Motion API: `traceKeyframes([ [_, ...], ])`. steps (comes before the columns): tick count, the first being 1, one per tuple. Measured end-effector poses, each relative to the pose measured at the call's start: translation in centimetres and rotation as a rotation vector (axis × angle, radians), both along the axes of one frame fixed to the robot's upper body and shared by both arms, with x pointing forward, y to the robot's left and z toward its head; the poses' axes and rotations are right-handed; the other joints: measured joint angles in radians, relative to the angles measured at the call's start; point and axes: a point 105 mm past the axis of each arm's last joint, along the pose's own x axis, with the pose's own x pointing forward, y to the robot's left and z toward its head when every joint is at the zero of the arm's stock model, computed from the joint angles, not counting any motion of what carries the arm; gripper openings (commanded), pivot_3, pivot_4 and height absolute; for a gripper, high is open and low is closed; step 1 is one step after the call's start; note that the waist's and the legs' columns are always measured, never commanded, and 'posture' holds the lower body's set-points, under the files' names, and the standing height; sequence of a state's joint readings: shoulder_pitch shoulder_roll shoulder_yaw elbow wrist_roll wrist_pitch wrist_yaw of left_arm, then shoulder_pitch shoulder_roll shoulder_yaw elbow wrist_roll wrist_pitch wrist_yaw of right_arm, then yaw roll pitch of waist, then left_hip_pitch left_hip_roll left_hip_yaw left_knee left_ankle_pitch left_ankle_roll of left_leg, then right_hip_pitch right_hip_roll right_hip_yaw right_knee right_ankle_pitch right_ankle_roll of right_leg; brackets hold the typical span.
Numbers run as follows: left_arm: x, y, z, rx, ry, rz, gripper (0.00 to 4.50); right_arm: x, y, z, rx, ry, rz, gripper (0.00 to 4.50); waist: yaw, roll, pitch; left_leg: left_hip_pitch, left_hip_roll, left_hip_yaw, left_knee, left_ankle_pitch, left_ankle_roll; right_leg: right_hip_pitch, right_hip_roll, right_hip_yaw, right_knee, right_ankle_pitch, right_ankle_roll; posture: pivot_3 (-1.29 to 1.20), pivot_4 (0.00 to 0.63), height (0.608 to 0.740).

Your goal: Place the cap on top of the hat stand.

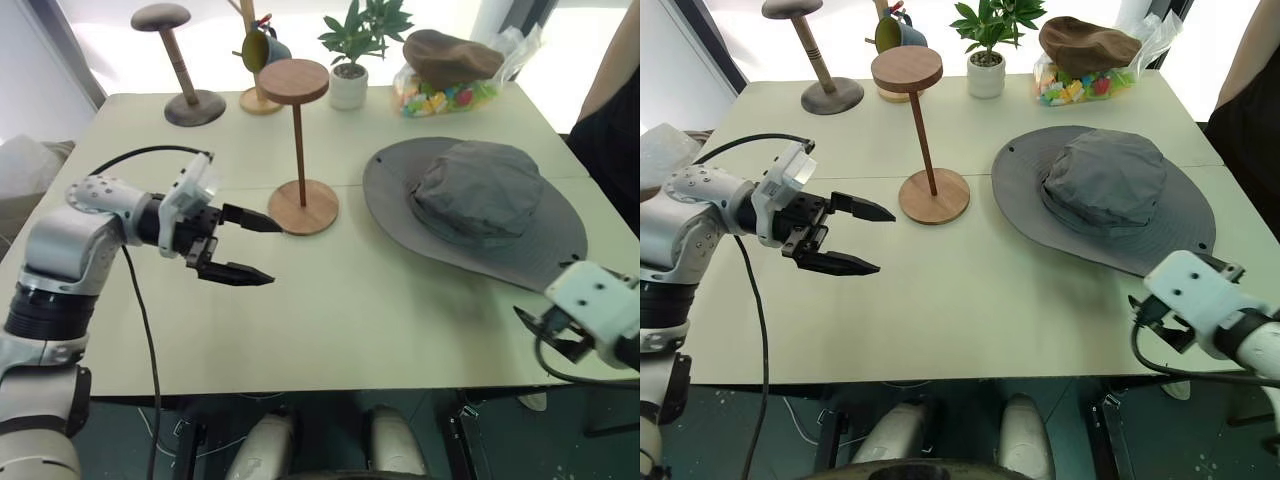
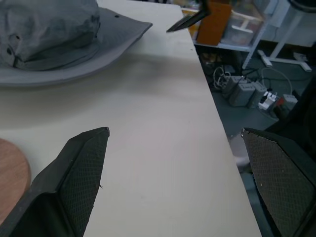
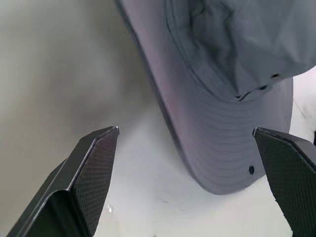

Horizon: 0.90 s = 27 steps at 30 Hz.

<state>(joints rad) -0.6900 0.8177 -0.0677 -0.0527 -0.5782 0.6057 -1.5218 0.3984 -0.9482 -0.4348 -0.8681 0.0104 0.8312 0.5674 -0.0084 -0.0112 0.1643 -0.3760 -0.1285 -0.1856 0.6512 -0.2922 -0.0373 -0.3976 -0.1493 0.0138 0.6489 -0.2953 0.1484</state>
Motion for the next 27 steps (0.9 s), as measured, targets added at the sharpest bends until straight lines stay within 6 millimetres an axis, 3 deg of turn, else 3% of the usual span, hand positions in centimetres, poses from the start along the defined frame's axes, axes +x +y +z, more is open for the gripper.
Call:
traceKeyframes([
  [5,0.0,-0.5,0.3,-0.012,-0.017,-0.007,4.50,3.3,0.0,-2.4,0.007,-0.059,-0.085,4.43,-0.002,-0.002,0.001,0.000,0.000,0.000,-0.001,0.000,0.000,0.000,0.000,0.001,0.000,0.000,0.000,0.00,0.150,0.740],
  [13,0.1,-0.9,0.4,-0.021,-0.030,0.004,4.50,7.4,-0.7,-3.9,0.002,-0.117,-0.136,4.43,-0.002,-0.003,0.002,0.000,0.000,0.000,-0.001,0.001,-0.001,-0.001,0.000,0.001,0.000,0.000,0.000,0.00,0.150,0.740],
  [16,0.1,-1.0,0.4,-0.023,-0.035,0.006,4.50,8.0,-0.6,-4.2,-0.004,-0.130,-0.120,3.70,-0.003,-0.003,0.002,0.001,0.000,0.000,-0.001,0.001,-0.001,0.000,0.000,0.001,0.000,0.000,0.000,0.00,0.150,0.740],
  [23,0.2,-1.1,0.4,-0.022,-0.034,0.019,4.50,8.0,-0.6,-5.2,0.028,-0.110,-0.120,0.04,-0.003,-0.003,0.002,0.001,0.000,0.000,-0.001,0.001,-0.001,-0.001,0.000,0.001,0.000,0.000,0.000,0.00,0.150,0.740],
  [27,0.2,-1.1,0.5,-0.026,-0.035,0.022,4.50,8.0,-0.7,-5.1,0.069,-0.121,-0.134,0.04,-0.003,-0.003,0.002,0.001,0.000,0.000,-0.001,0.001,-0.001,-0.001,0.000,0.001,0.000,0.000,0.000,0.00,0.150,0.740],
])
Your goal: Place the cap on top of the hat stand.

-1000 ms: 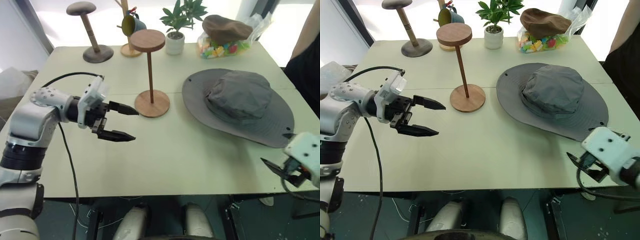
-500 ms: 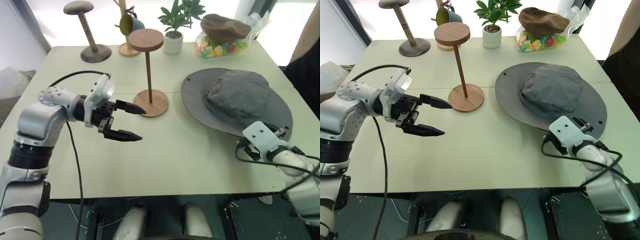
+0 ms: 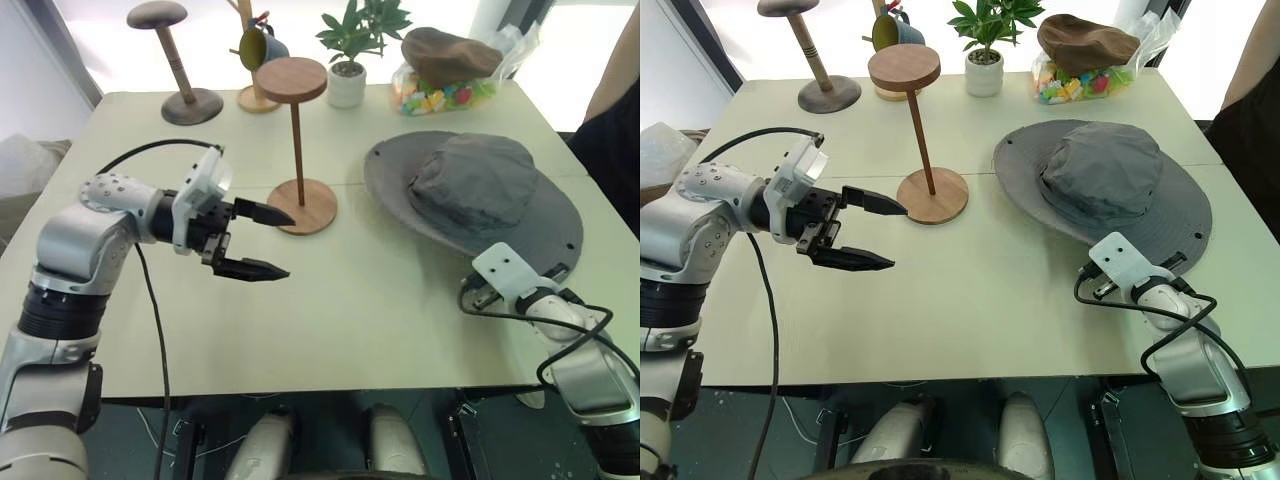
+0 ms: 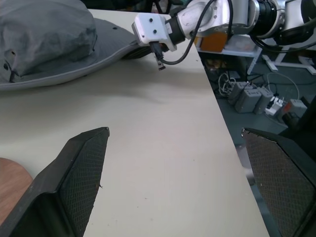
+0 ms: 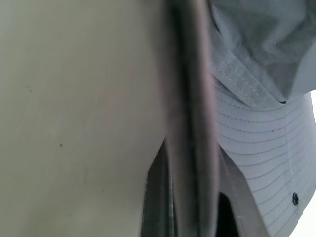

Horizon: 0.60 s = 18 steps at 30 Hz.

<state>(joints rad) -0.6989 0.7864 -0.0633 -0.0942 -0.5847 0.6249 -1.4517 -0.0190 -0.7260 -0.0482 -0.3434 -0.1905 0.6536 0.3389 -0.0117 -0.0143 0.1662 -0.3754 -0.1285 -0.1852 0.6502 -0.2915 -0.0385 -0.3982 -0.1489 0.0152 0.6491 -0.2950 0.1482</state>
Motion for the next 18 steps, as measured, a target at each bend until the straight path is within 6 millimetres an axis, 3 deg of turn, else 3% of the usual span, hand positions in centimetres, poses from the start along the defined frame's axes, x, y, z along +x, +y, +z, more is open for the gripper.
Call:
traceKeyframes([
  [3,0.1,0.0,0.2,-0.013,0.002,0.009,4.50,0.3,0.2,0.8,0.134,-0.037,-0.032,0.04,-0.002,0.000,0.000,0.000,0.000,0.000,0.000,0.000,0.000,0.000,0.000,0.000,0.000,0.000,0.000,0.00,0.150,0.740],
  [6,0.3,0.2,0.4,-0.029,0.003,0.039,4.50,1.0,1.1,3.6,0.285,-0.119,-0.008,0.04,-0.005,0.001,0.001,0.000,0.000,0.001,0.000,0.000,0.000,-0.001,0.000,0.001,0.001,0.000,0.000,0.00,0.150,0.740],
  [11,0.7,1.3,1.4,-0.117,0.030,0.132,4.50,1.9,2.1,11.9,0.411,-0.298,0.107,0.04,-0.005,0.002,0.001,-0.001,0.000,0.001,-0.001,0.000,0.000,-0.003,0.000,0.002,0.001,0.000,0.000,0.00,0.150,0.740],
  [18,0.6,4.2,5.0,-0.337,0.051,0.304,4.50,3.5,4.3,24.2,0.527,-0.513,0.304,0.04,-0.010,0.003,0.002,-0.005,0.001,0.003,-0.001,0.000,0.000,-0.008,0.000,0.003,0.001,0.000,0.000,0.00,0.150,0.740],
])
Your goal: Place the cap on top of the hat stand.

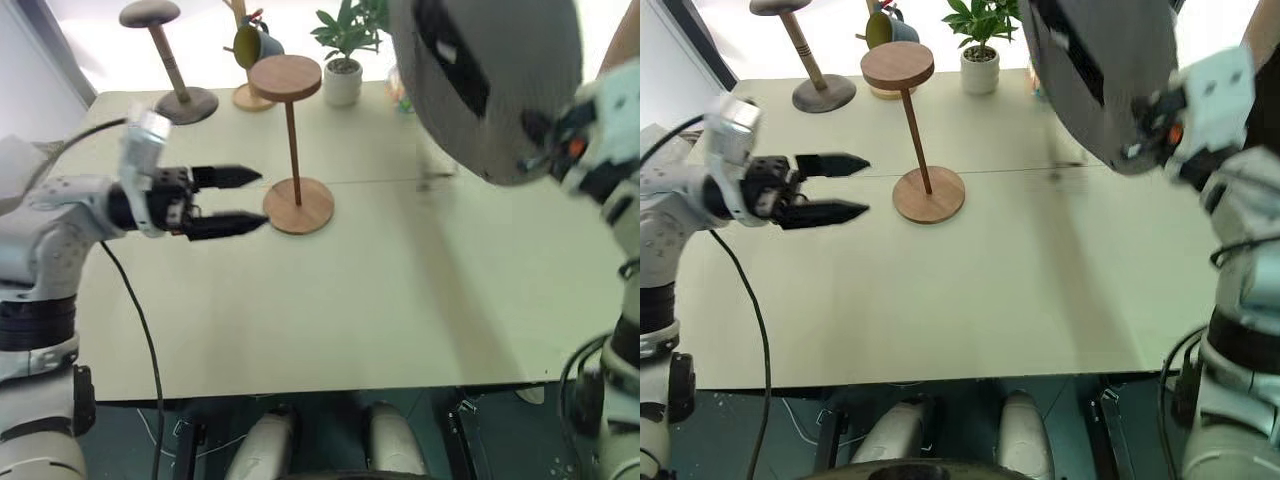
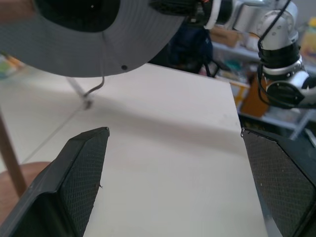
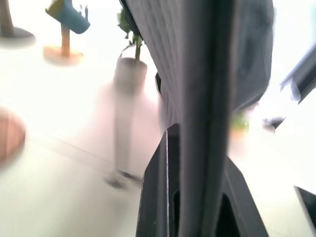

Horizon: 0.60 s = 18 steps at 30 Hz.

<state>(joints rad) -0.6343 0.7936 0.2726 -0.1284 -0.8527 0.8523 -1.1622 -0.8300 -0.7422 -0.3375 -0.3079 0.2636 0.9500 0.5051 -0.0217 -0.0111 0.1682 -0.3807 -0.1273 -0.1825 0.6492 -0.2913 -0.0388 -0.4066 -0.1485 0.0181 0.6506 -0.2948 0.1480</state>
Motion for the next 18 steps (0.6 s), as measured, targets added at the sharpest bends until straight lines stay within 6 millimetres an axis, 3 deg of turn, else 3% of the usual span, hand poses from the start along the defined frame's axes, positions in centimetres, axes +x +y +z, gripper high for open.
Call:
traceKeyframes([
  [4,-0.3,1.7,1.3,-0.077,-0.006,0.086,4.50,1.9,2.8,4.2,-0.010,-0.075,0.112,0.04,-0.003,0.000,0.000,-0.003,0.000,0.001,0.000,0.000,0.000,-0.003,0.000,0.001,0.000,0.000,0.000,0.00,0.150,0.740],
  [8,-0.5,4.2,1.5,-0.085,-0.008,0.197,4.50,3.3,7.5,5.1,-0.143,-0.116,0.242,0.04,-0.023,0.000,0.000,-0.007,0.000,0.001,0.001,0.000,-0.001,-0.008,0.000,0.002,0.001,0.000,0.000,0.00,0.150,0.740],
  [12,-1.2,6.6,1.9,-0.067,-0.021,0.297,4.50,2.8,12.5,3.4,-0.332,-0.149,0.407,0.04,-0.032,0.000,0.000,-0.011,0.000,0.002,0.001,0.000,-0.001,-0.014,0.000,0.002,0.002,0.000,0.000,0.00,0.150,0.740],
  [15,-1.7,8.3,2.5,-0.068,-0.039,0.360,4.50,2.3,14.4,0.8,-0.521,-0.190,0.464,0.04,-0.032,-0.001,0.000,-0.012,0.000,0.001,0.001,0.001,-0.001,-0.014,0.000,0.002,0.002,0.000,0.000,0.00,0.150,0.740],
  [18,-2.1,9.8,3.5,-0.080,-0.066,0.423,4.50,2.2,14.9,-3.0,-0.711,-0.232,0.475,0.04,-0.027,-0.001,0.000,-0.012,-0.001,0.002,0.003,0.001,-0.001,-0.014,0.000,0.003,0.005,0.000,0.000,0.00,0.150,0.740],
])
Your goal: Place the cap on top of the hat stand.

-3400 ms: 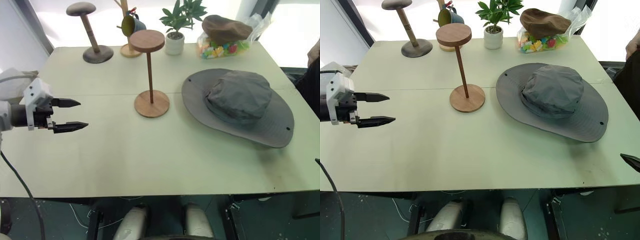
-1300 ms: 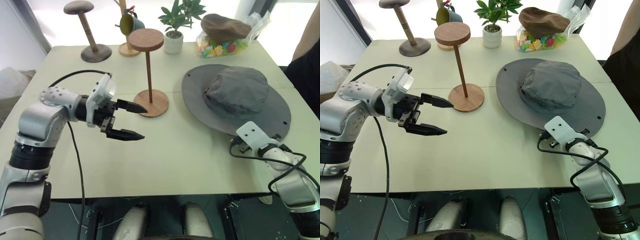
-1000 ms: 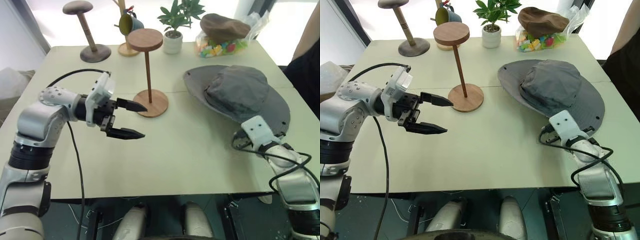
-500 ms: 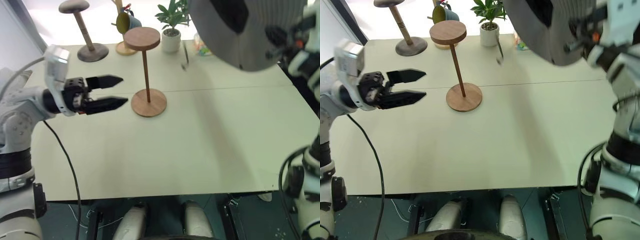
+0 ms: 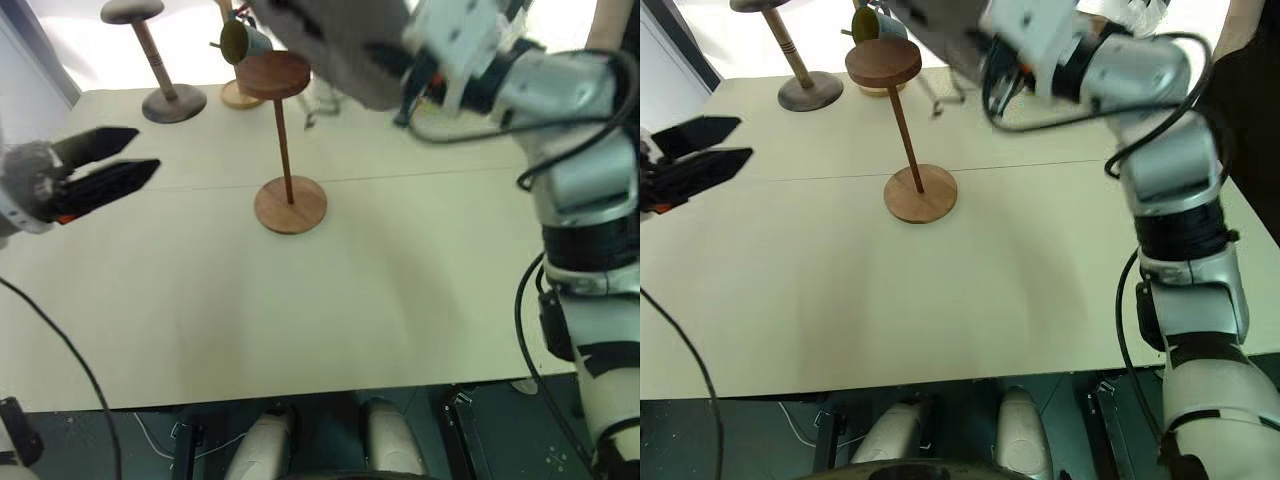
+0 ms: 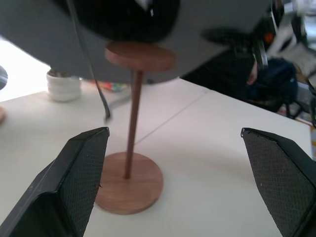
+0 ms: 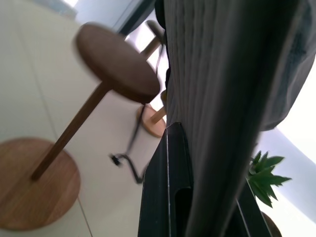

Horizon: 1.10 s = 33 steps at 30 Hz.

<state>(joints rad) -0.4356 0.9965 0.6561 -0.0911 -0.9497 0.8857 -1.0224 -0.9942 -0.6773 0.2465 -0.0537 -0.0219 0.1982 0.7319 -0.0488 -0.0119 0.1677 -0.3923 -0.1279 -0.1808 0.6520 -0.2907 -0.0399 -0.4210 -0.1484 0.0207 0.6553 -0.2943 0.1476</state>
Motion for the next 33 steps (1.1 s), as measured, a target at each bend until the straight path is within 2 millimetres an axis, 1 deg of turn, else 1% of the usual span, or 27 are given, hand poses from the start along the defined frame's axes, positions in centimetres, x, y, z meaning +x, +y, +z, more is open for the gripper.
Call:
traceKeyframes([
  [1,-0.2,0.4,0.3,0.001,-0.008,0.018,4.50,0.0,-0.2,-1.2,-0.052,-0.025,-0.001,0.04,0.003,0.000,0.000,0.000,0.000,0.000,0.000,0.000,0.000,0.000,0.000,0.000,0.001,0.000,0.000,0.00,0.150,0.740],
  [2,-0.3,0.6,0.4,0.000,-0.014,0.027,4.50,-0.1,-0.2,-1.8,-0.076,-0.042,0.003,0.04,0.003,0.000,0.000,0.000,0.000,0.001,0.000,0.000,-0.001,-0.001,0.000,0.001,0.002,0.000,0.000,0.00,0.150,0.740],
  [7,-0.4,1.0,0.2,0.000,0.001,0.041,4.50,-0.6,-0.8,-3.4,-0.239,-0.267,-0.011,0.04,0.004,0.000,0.000,0.000,0.000,0.001,0.000,0.002,-0.003,-0.004,0.001,0.002,0.007,0.000,0.000,0.00,0.150,0.740],
  [12,-0.4,1.1,0.3,-0.007,-0.002,0.039,4.50,0.2,-1.0,-6.8,-0.346,-0.361,-0.040,0.04,0.002,0.000,0.000,0.000,0.000,0.003,-0.001,0.002,-0.004,-0.006,0.001,0.004,0.008,0.000,0.000,0.00,0.150,0.740],
  [14,-0.3,1.2,0.5,-0.017,-0.007,0.038,4.50,0.7,-1.1,-7.7,-0.408,-0.438,-0.059,0.04,0.001,-0.001,0.000,0.000,0.001,0.004,-0.001,0.002,-0.004,-0.007,0.002,0.005,0.009,0.000,-0.001,0.00,0.150,0.740],
  [17,-0.1,1.2,1.0,-0.021,-0.017,0.032,4.50,1.2,-1.0,-8.1,-0.434,-0.524,-0.085,0.04,0.000,-0.001,0.000,0.000,0.001,0.005,-0.001,0.002,-0.004,-0.007,0.003,0.005,0.009,0.000,-0.001,0.00,0.150,0.740],
  [20,0.0,1.5,1.8,-0.025,-0.027,0.035,4.50,1.8,-0.5,-9.5,-0.427,-0.523,-0.097,0.04,-0.002,-0.001,0.000,0.000,0.003,0.005,-0.001,0.002,-0.004,-0.007,0.004,0.006,0.008,0.000,-0.001,0.00,0.150,0.740],
  [22,0.0,1.7,1.7,-0.009,-0.010,0.029,4.50,2.0,-0.3,-10.2,-0.418,-0.504,-0.097,0.04,-0.006,-0.001,0.000,0.000,0.003,0.005,-0.002,0.002,-0.004,-0.007,0.004,0.006,0.008,0.000,-0.001,0.00,0.150,0.740],
  [24,-0.1,2.0,1.3,0.009,0.013,0.033,4.50,2.1,-0.4,-10.4,-0.418,-0.502,-0.101,0.04,-0.010,-0.001,0.000,0.000,0.003,0.005,-0.002,0.002,-0.004,-0.007,0.005,0.006,0.008,0.000,-0.001,0.00,0.150,0.740],
  [29,-0.2,4.0,-0.8,0.201,0.084,0.102,4.50,1.9,-0.7,-10.6,-0.465,-0.516,-0.078,0.04,-0.022,-0.001,0.000,0.000,0.005,0.005,-0.003,0.003,-0.005,-0.007,0.008,0.007,0.008,0.000,-0.002,0.00,0.150,0.740],
  [31,0.0,5.1,-1.0,0.283,0.073,0.140,4.50,1.9,-1.1,-10.6,-0.495,-0.514,-0.067,0.04,-0.021,-0.001,0.000,0.000,0.005,0.005,-0.003,0.003,-0.005,-0.007,0.008,0.007,0.008,0.000,-0.002,0.00,0.150,0.740],
  [33,0.1,5.3,-1.0,0.326,0.057,0.144,4.50,1.9,-1.2,-10.2,-0.518,-0.519,-0.059,0.04,-0.020,-0.001,0.000,0.000,0.005,0.005,-0.003,0.003,-0.005,-0.007,0.008,0.007,0.007,0.001,-0.003,0.00,0.150,0.740],
])
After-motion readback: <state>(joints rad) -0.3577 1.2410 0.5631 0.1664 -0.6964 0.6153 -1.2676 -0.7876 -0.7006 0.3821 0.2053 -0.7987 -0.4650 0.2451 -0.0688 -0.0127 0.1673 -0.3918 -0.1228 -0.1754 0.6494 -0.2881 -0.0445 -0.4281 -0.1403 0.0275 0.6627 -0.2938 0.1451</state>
